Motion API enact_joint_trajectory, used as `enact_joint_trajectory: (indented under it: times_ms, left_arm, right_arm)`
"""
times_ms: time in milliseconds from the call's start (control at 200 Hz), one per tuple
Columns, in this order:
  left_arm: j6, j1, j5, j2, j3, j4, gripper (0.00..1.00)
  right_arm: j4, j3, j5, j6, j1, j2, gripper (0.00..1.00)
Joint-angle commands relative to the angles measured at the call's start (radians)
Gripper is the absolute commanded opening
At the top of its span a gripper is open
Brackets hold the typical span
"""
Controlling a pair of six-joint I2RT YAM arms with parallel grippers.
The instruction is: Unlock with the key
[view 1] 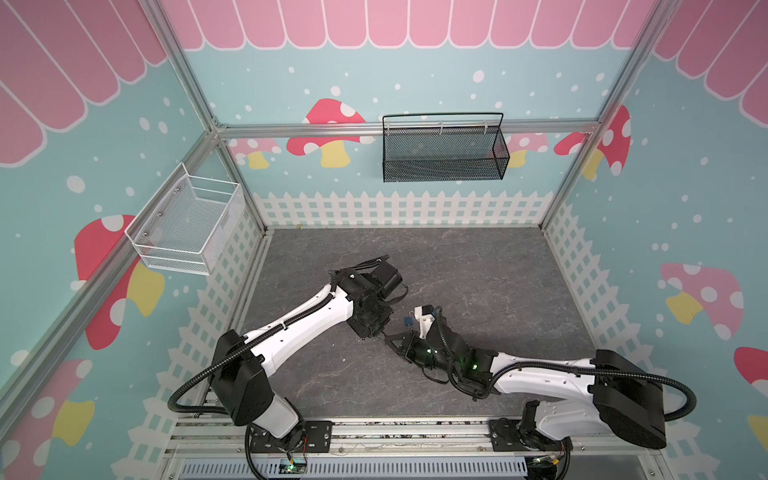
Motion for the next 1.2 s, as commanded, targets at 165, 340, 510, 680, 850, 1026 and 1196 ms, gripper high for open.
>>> enact_joint_trajectory:
  times_ms: [165, 340, 510, 680, 850, 1026, 1196]
  left_arm:
    - [-0.02, 0.003, -0.032, -0.02, 0.033, -0.023, 0.0]
    - [-0.028, -0.005, -0.018, -0.022, 0.026, -0.023, 0.0]
    - [-0.032, -0.005, -0.019, -0.029, 0.023, -0.022, 0.0]
    - [-0.036, -0.006, -0.013, -0.029, 0.02, -0.021, 0.0]
    - [-0.04, -0.011, -0.008, -0.028, 0.022, -0.016, 0.0]
    - [-0.043, -0.018, -0.005, -0.03, 0.019, -0.016, 0.0]
    - [-0.053, -0.029, 0.0, -0.031, 0.019, -0.013, 0.0]
  right_arm:
    - [-0.005, 0.003, 0.012, 0.01, 0.011, 0.006, 0.0]
    - [0.003, 0.013, 0.03, 0.012, 0.011, 0.009, 0.0]
    - [0.006, 0.012, 0.037, 0.017, 0.011, 0.014, 0.0]
    - [0.007, 0.016, 0.037, 0.016, 0.011, 0.017, 0.0]
    - [0.008, 0.018, 0.044, 0.015, 0.011, 0.017, 0.0]
    - [0.009, 0.016, 0.045, 0.023, 0.01, 0.02, 0.0]
    - [0.005, 0.021, 0.049, 0.025, 0.009, 0.024, 0.0]
